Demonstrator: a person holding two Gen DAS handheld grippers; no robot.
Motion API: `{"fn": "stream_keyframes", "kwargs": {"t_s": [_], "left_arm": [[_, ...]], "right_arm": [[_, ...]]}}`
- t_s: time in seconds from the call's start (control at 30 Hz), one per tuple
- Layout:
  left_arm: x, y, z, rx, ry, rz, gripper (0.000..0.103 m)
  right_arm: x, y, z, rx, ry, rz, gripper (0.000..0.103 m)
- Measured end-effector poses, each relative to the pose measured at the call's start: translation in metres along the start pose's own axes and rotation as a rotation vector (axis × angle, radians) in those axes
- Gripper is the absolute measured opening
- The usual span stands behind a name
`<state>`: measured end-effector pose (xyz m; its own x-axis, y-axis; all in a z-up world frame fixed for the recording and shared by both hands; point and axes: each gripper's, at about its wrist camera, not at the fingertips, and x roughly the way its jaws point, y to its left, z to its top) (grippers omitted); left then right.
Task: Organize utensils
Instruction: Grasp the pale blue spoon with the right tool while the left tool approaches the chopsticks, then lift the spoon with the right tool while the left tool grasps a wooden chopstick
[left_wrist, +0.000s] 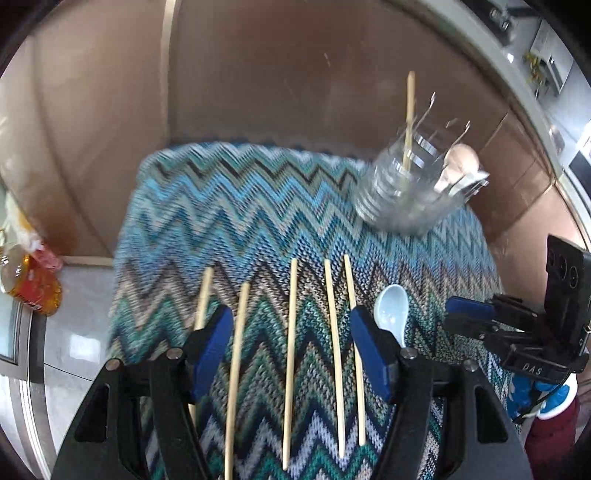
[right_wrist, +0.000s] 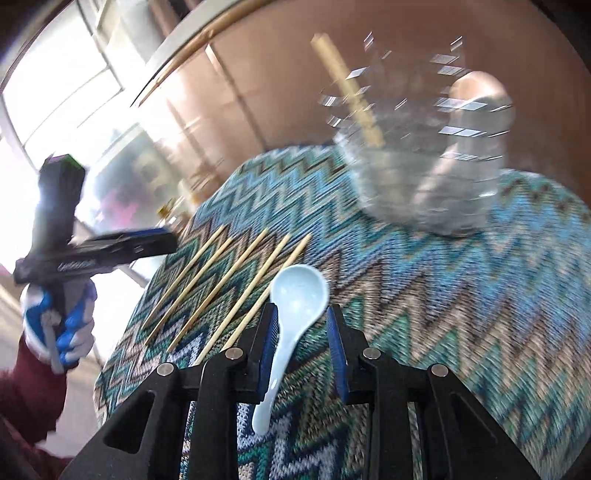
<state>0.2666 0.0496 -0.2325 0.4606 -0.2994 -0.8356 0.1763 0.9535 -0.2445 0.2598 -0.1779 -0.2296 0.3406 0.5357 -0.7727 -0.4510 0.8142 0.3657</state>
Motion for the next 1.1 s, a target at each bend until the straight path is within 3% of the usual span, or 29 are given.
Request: {"fn": "stream_keyframes", "kwargs": {"t_s": [0.1, 0.4, 0.6, 0.77, 1.1], "left_arm": [[0.030, -0.001, 0.012, 0.008, 0.092, -0.017, 0.052], [0.074, -0.006, 0.028, 0.031, 0.226, 0.024, 0.036], [0.092, -0.014, 0.030, 0.060, 0.270, 0.044, 0.018], [0.102, -0.022, 0.031, 0.052, 0.266, 0.061, 0.004], [0.040, -0.014, 0.017, 0.011, 0.122, 0.027, 0.004]], "right_arm": [[0.020, -0.009, 0.009, -0.010, 0.051, 0.033, 0.028], [0.059, -0.019, 0.029, -0.052, 0.144, 0.104, 0.026], [0.069, -0.021, 0.032, -0.076, 0.185, 0.146, 0.013], [0.072, -0.017, 0.033, -0.102, 0.182, 0.157, 0.007], [0.012, 0.004, 0.020, -0.116, 0.060, 0.035, 0.006]]}}
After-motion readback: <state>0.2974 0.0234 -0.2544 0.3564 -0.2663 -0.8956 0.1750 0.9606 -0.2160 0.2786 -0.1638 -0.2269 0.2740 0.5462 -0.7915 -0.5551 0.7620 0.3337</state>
